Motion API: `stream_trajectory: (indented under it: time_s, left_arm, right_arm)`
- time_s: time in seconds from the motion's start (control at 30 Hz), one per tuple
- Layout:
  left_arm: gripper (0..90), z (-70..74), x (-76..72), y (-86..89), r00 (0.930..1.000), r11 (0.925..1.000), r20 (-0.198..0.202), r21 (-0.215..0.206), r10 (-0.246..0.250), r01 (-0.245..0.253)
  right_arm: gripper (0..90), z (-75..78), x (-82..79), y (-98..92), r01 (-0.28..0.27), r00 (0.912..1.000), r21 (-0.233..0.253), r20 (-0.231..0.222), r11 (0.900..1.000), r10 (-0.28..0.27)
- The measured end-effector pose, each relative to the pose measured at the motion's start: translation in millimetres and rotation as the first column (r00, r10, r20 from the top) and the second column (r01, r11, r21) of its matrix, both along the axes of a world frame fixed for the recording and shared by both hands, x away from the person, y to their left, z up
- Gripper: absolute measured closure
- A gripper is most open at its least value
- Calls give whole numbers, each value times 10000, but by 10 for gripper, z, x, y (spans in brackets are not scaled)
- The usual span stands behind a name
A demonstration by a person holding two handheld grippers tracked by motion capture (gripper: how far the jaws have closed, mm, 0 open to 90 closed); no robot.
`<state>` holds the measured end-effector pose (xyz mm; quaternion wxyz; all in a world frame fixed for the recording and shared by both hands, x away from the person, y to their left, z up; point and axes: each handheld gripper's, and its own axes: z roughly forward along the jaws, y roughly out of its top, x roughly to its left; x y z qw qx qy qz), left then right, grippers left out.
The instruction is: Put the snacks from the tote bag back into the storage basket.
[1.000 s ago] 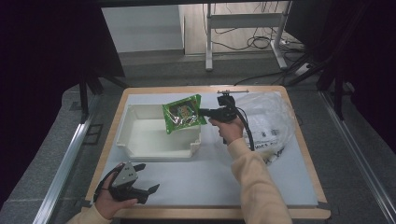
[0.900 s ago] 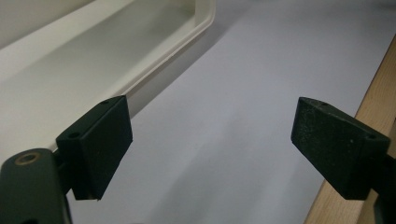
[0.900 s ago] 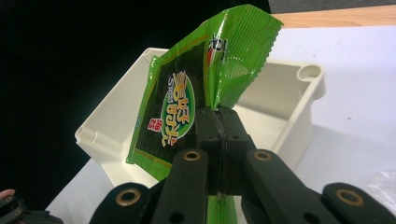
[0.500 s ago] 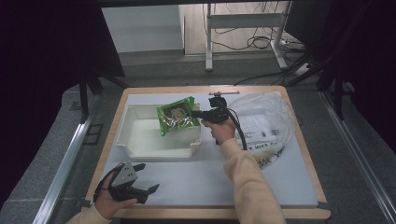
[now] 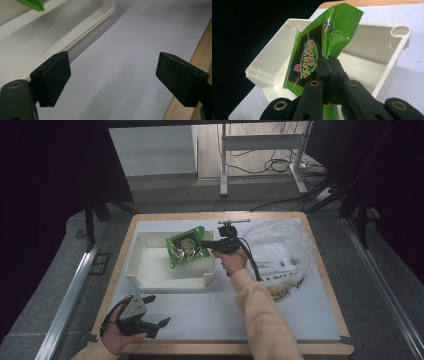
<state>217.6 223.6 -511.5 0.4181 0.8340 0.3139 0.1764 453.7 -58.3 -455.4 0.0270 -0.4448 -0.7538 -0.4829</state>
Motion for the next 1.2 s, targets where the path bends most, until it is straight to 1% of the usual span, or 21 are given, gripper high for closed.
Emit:
stream_trajectory:
  time_s: [0.07, 0.17, 0.2, 0.23, 0.27, 0.3, 0.33, 0.37, 0.4, 0.43, 0.53, 0.63, 0.8, 0.83, 1.0, 1.2]
  left_arm:
    - [125, 0, 0, 0, 10000, 10000, -2, 1, 0, 0]
    - [125, 0, 0, 3, 10000, 10000, -2, -10, 3, -3]
    - [125, 0, 0, 3, 10000, 10000, -2, -10, 3, -3]
    - [125, 0, 1, 3, 10000, 10000, -2, -9, 3, -3]
    - [125, 0, 1, 4, 10000, 10000, -4, -3, -1, 1]
    - [125, -1, 1, 5, 10000, 10000, -3, -5, -7, 7]
    - [125, -1, 1, 5, 10000, 10000, -3, -5, -7, 7]
    - [125, -1, 2, 5, 10000, 10000, -8, -5, -2, 2]
    - [125, -1, 2, 5, 10000, 10000, -8, -5, -2, 2]
    - [125, -2, 2, 4, 10000, 10000, -9, 0, -2, 2]
    - [125, -2, -2, 1, 10000, 10000, -15, 11, -6, 6]
    - [125, 1, -3, 0, 10000, 10000, -4, 8, -4, 4]
    - [125, 0, 0, -2, 10000, 10000, -7, 34, -11, 11]
    - [125, 0, 6, 2, 10000, 10000, -14, 93, -29, 29]
    - [125, -2, 8, 2, 10000, 10000, -26, 75, -18, 18]
    - [125, -3, 7, -2, 10000, 9999, -10, 101, -14, 14]
  right_arm:
    - [889, -15, 2, 12, 27, 10000, -43, -7, 10000, -27]
    - [886, -49, 12, 29, -3, 10000, -285, -79, 9996, 0]
    - [886, -49, 12, 29, -3, 10000, -285, -79, 9996, 0]
    - [812, -77, 14, 63, -107, 9999, -758, -96, 9971, 100]
    - [812, -77, 14, 63, -107, 9999, -758, -96, 9971, 100]
    - [613, -89, -8, 111, -40, 9996, -1318, 277, 9913, 77]
    - [613, -89, -8, 111, -40, 9996, -1318, 277, 9913, 77]
    - [588, -72, -36, 136, -112, 9980, -1508, 601, 9885, 205]
    - [588, -72, -36, 136, -112, 9980, -1508, 601, 9885, 205]
    - [572, -60, -40, 134, -167, 9974, -1387, 665, 9902, 261]
    - [549, 13, -70, 113, -357, 9931, -1031, 1076, 9940, 468]
    - [545, 60, -90, 84, -471, 9904, -852, 1254, 9953, 576]
    - [542, 96, -110, 53, -554, 9885, -822, 1356, 9951, 663]
    - [539, 104, -115, 44, -595, 9878, -833, 1388, 9947, 708]
    - [531, 117, -125, 27, -663, 9860, -851, 1472, 9942, 783]
    - [505, 157, -162, -16, -783, 9830, -910, 1590, 9928, 921]
